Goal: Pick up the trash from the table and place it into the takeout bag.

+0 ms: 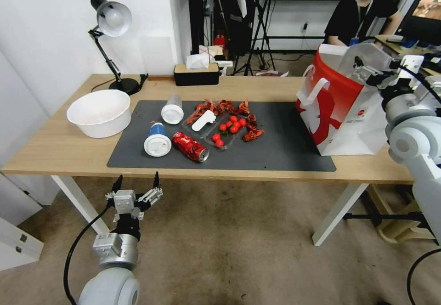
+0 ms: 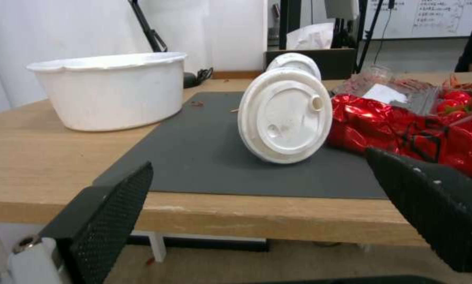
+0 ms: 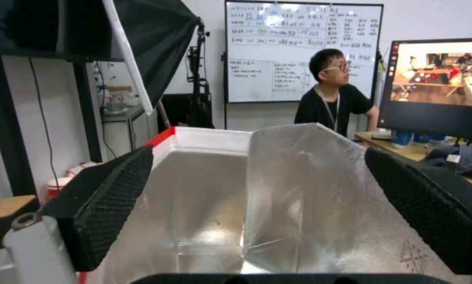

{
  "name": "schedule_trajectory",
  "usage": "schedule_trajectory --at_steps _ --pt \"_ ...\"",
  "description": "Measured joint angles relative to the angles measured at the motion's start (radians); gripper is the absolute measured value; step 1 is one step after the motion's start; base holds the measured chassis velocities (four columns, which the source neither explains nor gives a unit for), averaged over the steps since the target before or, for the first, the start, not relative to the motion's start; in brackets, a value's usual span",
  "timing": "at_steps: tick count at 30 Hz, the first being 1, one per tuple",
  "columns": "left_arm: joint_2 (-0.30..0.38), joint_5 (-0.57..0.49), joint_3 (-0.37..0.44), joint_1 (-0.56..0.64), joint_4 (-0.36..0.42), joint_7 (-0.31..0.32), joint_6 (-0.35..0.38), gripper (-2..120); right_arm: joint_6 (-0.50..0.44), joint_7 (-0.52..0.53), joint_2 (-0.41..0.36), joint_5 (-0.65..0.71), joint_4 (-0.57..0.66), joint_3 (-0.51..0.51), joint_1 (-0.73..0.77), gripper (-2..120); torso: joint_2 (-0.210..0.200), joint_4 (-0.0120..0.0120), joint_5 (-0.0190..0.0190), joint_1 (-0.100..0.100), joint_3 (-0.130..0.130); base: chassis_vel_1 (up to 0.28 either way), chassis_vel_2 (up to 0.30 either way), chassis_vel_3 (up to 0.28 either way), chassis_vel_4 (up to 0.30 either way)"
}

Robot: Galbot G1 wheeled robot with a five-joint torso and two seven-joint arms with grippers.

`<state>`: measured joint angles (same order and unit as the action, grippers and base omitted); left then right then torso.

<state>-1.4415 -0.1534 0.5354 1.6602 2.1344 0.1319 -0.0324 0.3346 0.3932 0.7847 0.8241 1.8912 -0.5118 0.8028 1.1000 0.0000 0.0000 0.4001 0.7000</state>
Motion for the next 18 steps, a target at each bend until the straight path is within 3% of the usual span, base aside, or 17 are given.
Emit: schedule_trajectory --at_steps 10,18 --pt "-0.001 -0.001 0.002 0.0 0.003 0.0 -0.002 100 0.006 -0.005 -0.005 0.015 0.023 -0.011 0.014 100 0.0 0.0 0.0 0.0 0.0 0.0 0.0 0.0 0.0" --pt "0.0 -0.007 0.0 0.0 0.004 -0.003 -0.006 100 -0.04 -0.04 -0.013 0.048 0.163 -0.047 0.084 100 0.0 0.0001 -0.0001 0.0 0.0 0.0 0.0 0.0 0.0"
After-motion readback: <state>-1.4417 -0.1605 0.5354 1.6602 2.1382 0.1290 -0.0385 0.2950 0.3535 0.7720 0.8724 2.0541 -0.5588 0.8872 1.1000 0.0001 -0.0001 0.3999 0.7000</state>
